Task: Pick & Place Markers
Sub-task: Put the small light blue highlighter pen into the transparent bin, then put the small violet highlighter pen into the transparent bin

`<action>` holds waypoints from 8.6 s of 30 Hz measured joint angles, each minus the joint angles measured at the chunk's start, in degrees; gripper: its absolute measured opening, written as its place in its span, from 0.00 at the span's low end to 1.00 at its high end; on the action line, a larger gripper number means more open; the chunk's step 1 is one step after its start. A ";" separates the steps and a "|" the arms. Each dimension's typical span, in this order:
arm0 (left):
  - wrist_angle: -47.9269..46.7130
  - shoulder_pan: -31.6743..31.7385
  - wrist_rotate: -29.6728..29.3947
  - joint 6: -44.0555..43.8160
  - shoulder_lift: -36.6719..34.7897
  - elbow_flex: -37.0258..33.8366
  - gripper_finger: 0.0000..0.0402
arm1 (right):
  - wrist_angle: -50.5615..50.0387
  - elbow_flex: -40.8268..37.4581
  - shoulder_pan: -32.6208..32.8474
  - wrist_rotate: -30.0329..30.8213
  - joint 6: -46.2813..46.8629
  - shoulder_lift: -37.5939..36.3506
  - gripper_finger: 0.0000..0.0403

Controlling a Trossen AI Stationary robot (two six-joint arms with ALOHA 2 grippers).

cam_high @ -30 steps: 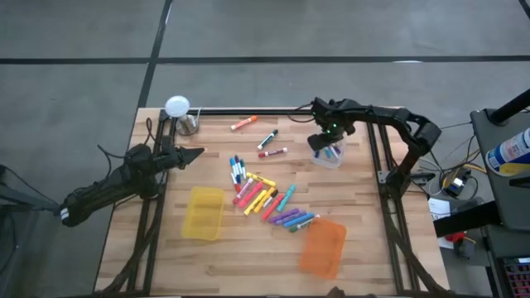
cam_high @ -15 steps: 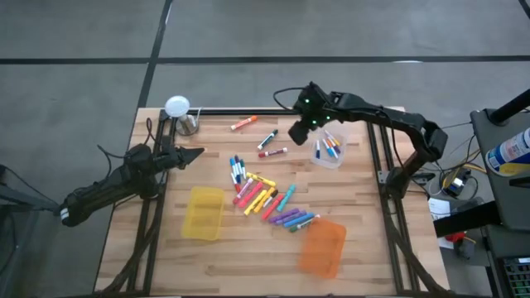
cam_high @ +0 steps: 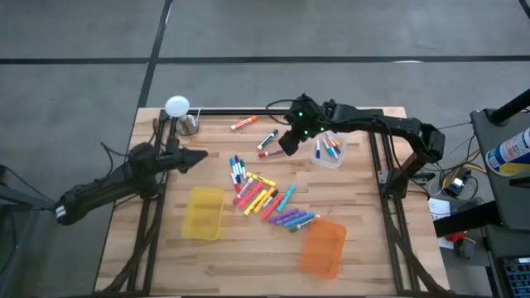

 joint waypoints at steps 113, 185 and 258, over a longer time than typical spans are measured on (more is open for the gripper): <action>2.67 0.87 6.13 27.97 63.84 51.61 0.06 | 30.18 -8.31 -1.07 -19.48 9.62 -5.60 0.46; -6.93 1.95 12.56 33.39 63.75 51.63 0.55 | -8.96 -30.72 -18.62 2.44 5.46 -11.32 0.10; -27.83 7.43 0.96 48.59 84.26 56.05 0.00 | -9.53 -11.63 -14.33 -1.50 2.09 -12.89 0.51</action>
